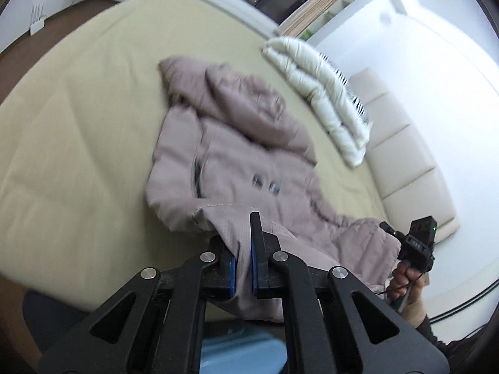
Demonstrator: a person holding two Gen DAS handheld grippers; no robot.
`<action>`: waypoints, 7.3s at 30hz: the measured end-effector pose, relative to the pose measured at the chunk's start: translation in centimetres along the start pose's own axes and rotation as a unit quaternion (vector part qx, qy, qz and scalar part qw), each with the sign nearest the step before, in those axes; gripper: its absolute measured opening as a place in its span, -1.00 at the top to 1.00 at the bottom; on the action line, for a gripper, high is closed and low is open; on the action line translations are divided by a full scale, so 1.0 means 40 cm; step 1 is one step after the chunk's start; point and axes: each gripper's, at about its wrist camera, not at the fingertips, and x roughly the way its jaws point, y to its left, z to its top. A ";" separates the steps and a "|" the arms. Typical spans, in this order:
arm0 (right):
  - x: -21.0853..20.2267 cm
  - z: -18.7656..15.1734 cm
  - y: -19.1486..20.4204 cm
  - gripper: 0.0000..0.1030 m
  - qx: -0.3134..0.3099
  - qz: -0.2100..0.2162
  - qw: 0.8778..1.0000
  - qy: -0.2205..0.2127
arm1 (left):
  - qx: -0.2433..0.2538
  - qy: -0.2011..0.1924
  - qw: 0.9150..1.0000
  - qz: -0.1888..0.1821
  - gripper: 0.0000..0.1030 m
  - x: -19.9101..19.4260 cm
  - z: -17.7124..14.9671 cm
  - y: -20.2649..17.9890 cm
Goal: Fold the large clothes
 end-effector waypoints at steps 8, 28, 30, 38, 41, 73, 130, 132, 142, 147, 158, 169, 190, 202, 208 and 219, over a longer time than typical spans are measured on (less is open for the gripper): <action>0.109 0.317 0.034 0.82 -0.019 -0.011 0.996 -0.087 | 0.008 -0.079 0.997 -0.008 0.91 0.074 0.344 -0.027; 0.738 0.688 -0.355 0.60 0.108 -0.154 0.982 -0.030 | -0.093 -0.072 0.990 0.083 0.70 0.647 0.878 0.222; 0.710 0.682 -0.357 0.31 0.111 -0.132 0.984 -0.050 | -0.080 -0.102 0.986 0.108 0.54 0.599 0.864 0.212; 0.591 0.639 -0.170 -0.68 0.007 -0.151 0.986 -0.068 | 0.093 -0.132 0.971 0.176 0.16 0.561 0.738 -0.041; 0.659 0.589 -0.034 -0.22 -0.092 -0.161 0.983 0.004 | 0.159 -0.111 0.961 0.198 0.16 0.662 0.701 -0.137; 1.062 0.576 -0.144 -0.23 -0.154 -0.254 0.955 0.005 | 0.194 -0.034 0.938 0.284 0.16 1.205 0.733 0.052; 0.966 0.377 -0.011 -1.00 -0.239 -0.267 0.934 0.019 | 0.209 -0.033 0.939 0.273 0.06 0.995 0.508 0.009; 0.969 0.373 -0.011 -1.00 -0.244 -0.267 0.932 0.023 | 0.213 -0.030 0.936 0.278 0.06 0.999 0.507 0.007; 0.662 0.453 -0.046 -1.00 -0.156 -0.191 0.968 -0.044 | 0.124 -0.083 0.955 0.257 -0.68 0.700 0.514 0.094; 0.558 0.529 -0.283 -1.00 -0.026 -0.178 0.984 0.001 | 0.036 -0.062 0.969 0.238 -0.77 0.611 0.535 0.258; 0.603 0.521 -0.501 -1.00 0.095 -0.067 0.991 0.070 | -0.114 0.032 0.992 0.036 -0.79 0.749 0.584 0.446; 0.750 0.569 -0.483 -0.74 0.069 0.043 0.987 0.138 | -0.176 0.037 0.982 -0.056 -0.74 0.834 0.638 0.578; 0.706 0.566 -0.282 0.22 -0.009 0.000 0.995 0.104 | -0.158 0.043 0.984 -0.065 0.67 0.757 0.693 0.471; 0.462 0.266 -0.101 0.24 0.015 0.044 0.992 0.120 | -0.137 0.051 0.987 -0.060 0.67 0.405 0.424 0.320; 0.480 0.088 -0.238 0.08 0.094 0.006 0.985 0.147 | -0.174 0.092 0.980 -0.029 0.59 0.440 0.247 0.432; 0.434 0.046 -0.246 -0.38 0.121 -0.067 0.984 0.115 | -0.154 0.032 0.987 0.037 0.17 0.370 0.198 0.418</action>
